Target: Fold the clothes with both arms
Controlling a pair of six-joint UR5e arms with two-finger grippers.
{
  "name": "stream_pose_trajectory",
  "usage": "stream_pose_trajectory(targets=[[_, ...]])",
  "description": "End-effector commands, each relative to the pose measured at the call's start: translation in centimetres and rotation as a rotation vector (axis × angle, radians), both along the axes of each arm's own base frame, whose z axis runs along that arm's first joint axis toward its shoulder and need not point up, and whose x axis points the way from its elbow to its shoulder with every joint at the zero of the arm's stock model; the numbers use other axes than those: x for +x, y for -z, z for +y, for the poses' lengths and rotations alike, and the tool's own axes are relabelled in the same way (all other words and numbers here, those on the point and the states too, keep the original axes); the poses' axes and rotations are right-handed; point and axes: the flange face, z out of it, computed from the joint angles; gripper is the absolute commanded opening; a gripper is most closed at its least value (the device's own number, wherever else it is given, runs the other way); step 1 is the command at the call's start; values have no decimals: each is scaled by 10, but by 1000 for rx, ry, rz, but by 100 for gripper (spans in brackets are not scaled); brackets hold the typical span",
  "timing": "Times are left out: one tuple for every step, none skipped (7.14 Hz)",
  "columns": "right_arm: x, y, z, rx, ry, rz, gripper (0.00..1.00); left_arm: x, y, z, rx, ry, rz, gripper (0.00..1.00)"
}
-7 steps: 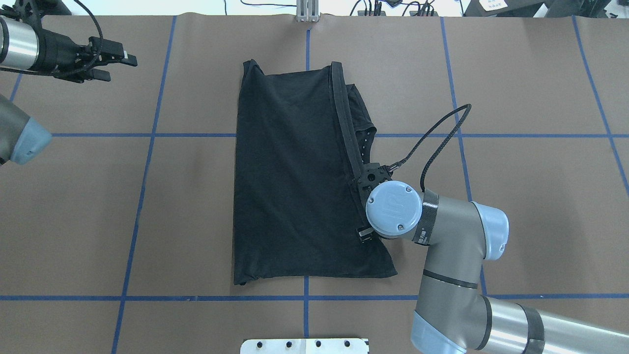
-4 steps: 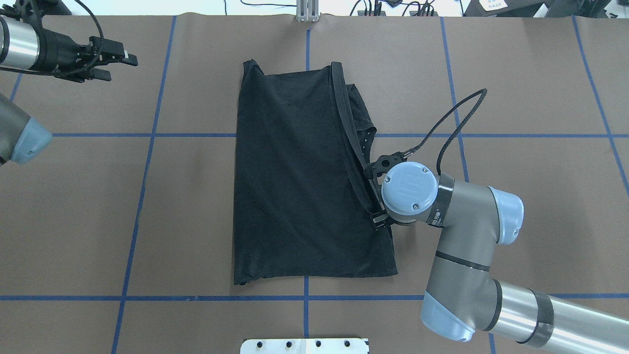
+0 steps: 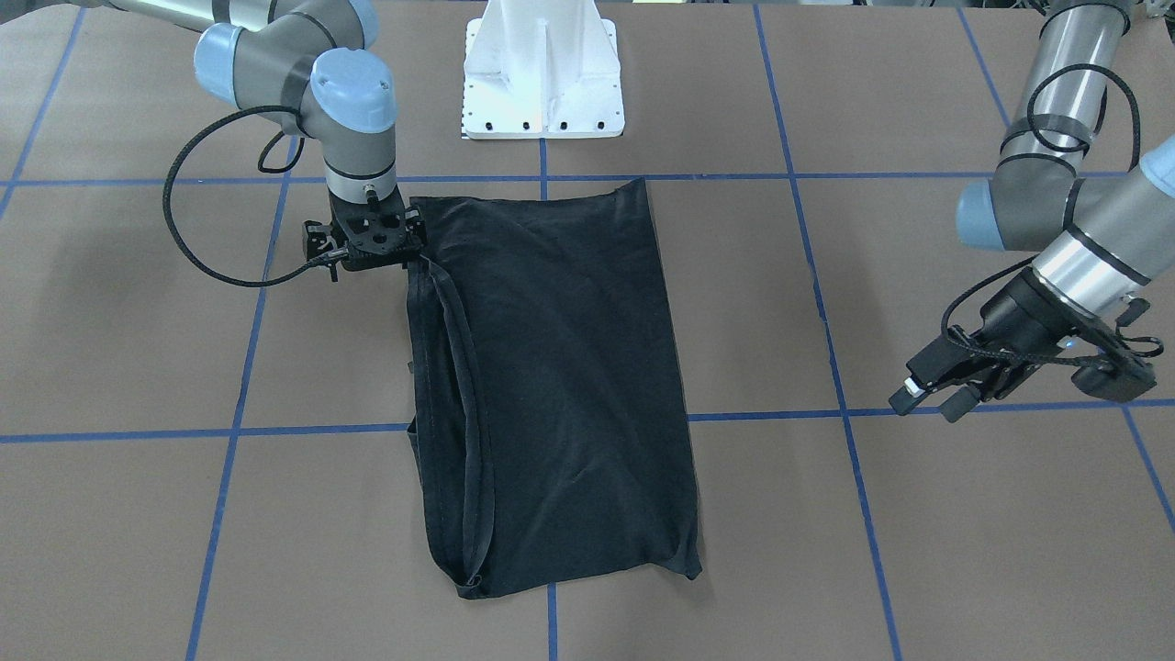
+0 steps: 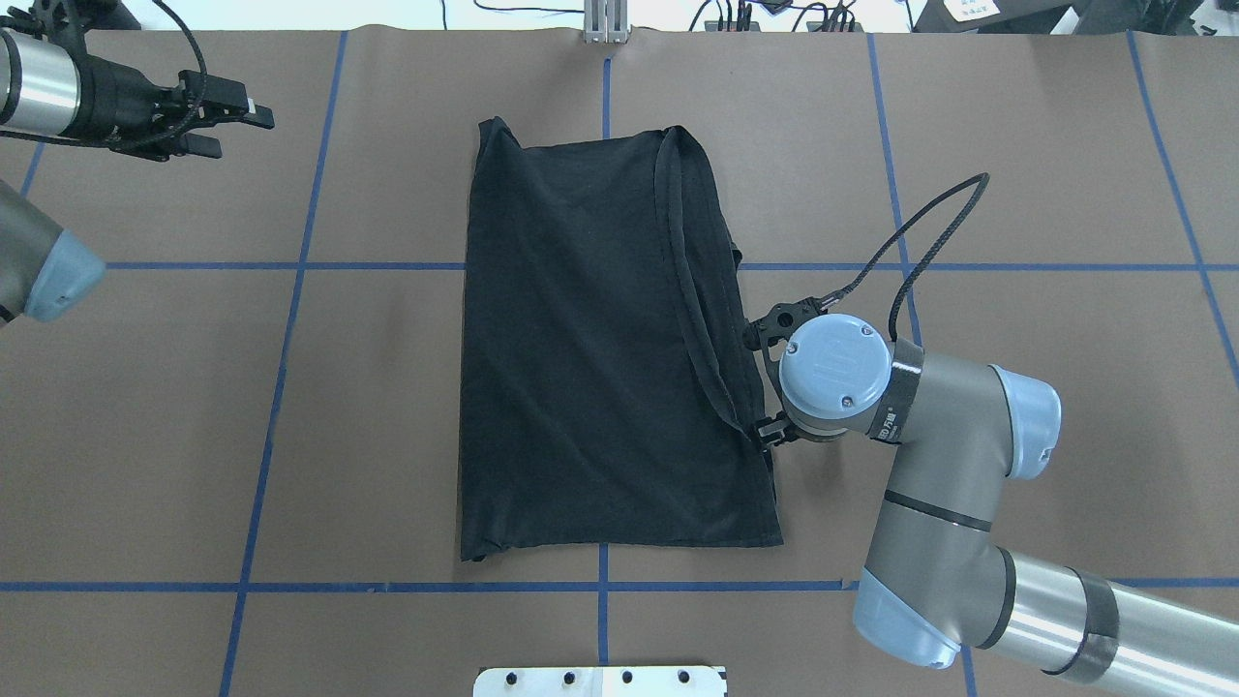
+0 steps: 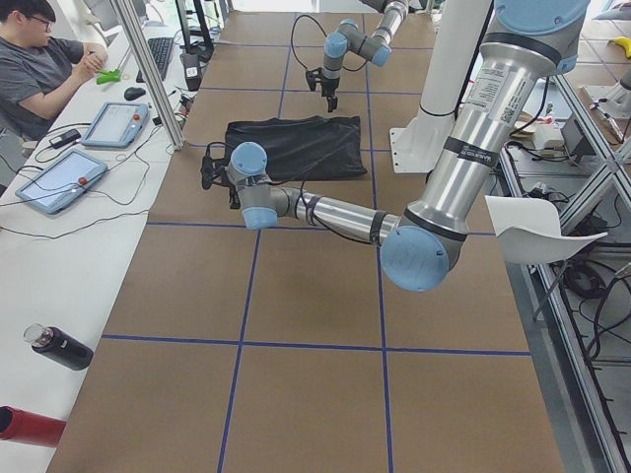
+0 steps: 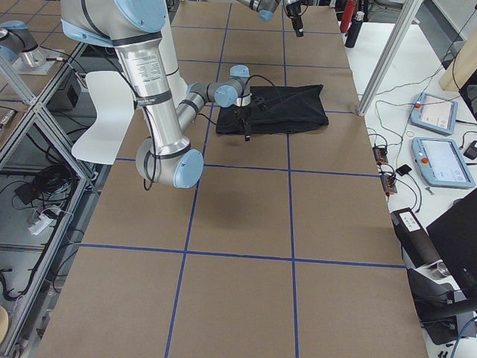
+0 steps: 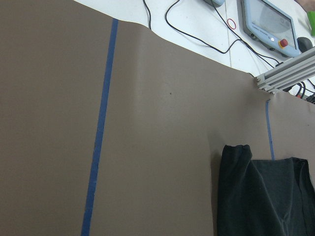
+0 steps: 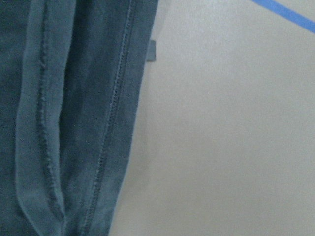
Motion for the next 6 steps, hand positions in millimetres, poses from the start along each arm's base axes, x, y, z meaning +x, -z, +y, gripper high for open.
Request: stream_pose_trajectory(targets=[[-9,43,-20,43,-18,-45,100,-1,-3,-1,-2,1,-4,100],[-43,68,-32,77,-22,-35,100,-1,-3,-1,1,0,-4,100],[-54,66,-34,95,-8,-17,100,-1,-3,-1,1,0,-4,100],[-67,56,-28,114,19,15,100,-1,-3,0,-1,-4,-3,100],[-73,51,-22,130,32,32,100,0,-3,1,-1,-8,-1,100],[-71,46,-23,139,50,41,100,0,-4,0,-2,-6,-4,100]])
